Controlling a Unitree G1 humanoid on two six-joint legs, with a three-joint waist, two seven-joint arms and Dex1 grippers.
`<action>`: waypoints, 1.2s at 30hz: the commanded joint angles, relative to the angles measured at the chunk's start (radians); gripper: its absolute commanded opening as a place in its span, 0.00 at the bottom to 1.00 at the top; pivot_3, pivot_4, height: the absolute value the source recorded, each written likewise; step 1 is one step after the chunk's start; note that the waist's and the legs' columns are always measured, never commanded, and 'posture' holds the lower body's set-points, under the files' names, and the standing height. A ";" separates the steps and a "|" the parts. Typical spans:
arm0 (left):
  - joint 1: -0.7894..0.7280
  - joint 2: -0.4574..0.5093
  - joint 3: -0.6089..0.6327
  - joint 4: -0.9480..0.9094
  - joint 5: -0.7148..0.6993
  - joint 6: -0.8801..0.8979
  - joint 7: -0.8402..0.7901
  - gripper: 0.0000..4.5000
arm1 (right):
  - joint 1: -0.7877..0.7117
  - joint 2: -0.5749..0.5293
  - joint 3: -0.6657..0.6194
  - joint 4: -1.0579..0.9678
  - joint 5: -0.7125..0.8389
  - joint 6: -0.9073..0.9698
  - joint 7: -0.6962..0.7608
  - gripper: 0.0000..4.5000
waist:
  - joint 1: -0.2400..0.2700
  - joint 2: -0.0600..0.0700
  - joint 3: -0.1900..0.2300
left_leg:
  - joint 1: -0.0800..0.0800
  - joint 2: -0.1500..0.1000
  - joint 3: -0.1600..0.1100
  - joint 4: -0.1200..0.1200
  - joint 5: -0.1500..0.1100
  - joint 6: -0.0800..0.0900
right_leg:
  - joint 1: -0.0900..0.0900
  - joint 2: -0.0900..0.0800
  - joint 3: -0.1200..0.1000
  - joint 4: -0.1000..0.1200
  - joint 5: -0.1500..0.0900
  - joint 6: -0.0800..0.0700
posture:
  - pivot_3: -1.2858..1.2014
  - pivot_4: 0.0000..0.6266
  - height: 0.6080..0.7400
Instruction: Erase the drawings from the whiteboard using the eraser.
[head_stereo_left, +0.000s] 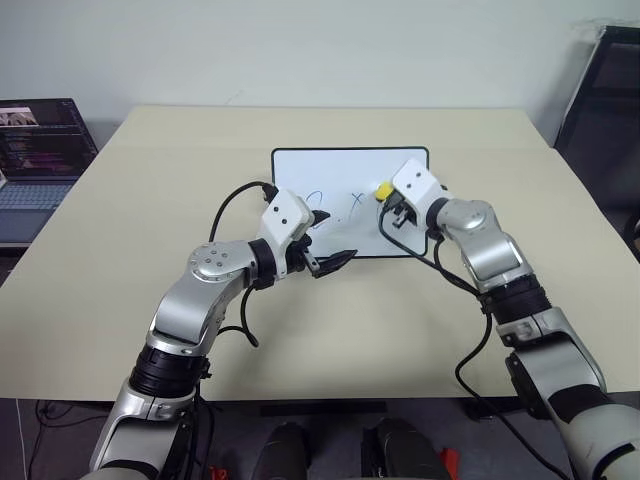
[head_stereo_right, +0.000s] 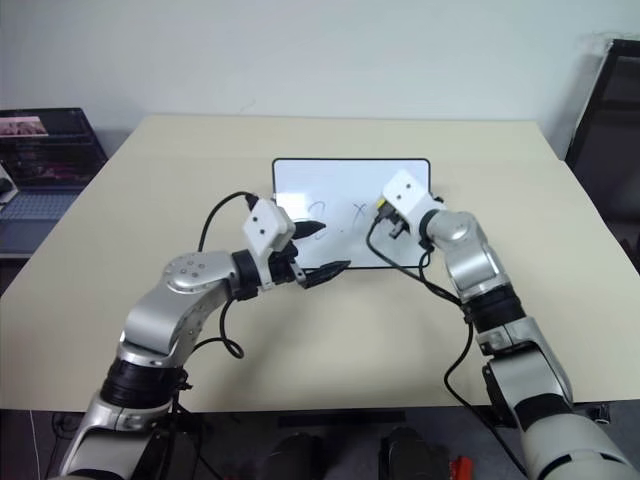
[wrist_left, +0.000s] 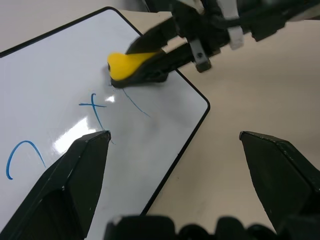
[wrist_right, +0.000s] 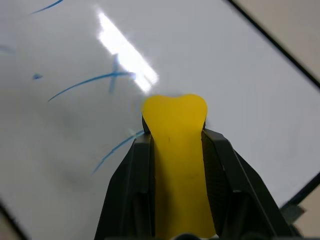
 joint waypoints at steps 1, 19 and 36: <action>-0.012 -0.001 0.000 -0.018 0.001 -0.019 -0.004 1.00 | 0.023 -0.016 0.044 -0.054 -0.031 0.011 0.040 0.21 | -0.002 0.000 0.000 | 0.000 0.000 0.000 0.000 0.000 0.000 | 0.000 0.000 0.000 0.000 0.000 0.000 | 0.52 0.24 1.00; -0.006 0.002 -0.005 -0.034 -0.003 -0.010 -0.010 1.00 | -0.029 0.033 0.027 0.023 -0.079 -0.099 -0.070 0.21 | -0.001 0.000 0.001 | -0.001 0.001 0.000 -0.002 0.000 0.000 | -0.001 0.000 0.000 -0.002 0.000 0.000 | 0.52 0.24 1.00; -0.015 0.001 -0.008 -0.035 -0.007 0.000 -0.012 1.00 | 0.132 -0.078 0.081 -0.191 -0.096 0.036 0.134 0.21 | 0.001 0.000 0.001 | 0.000 0.000 -0.001 -0.001 0.000 0.000 | 0.001 0.000 -0.001 -0.004 0.000 0.000 | 0.52 0.24 1.00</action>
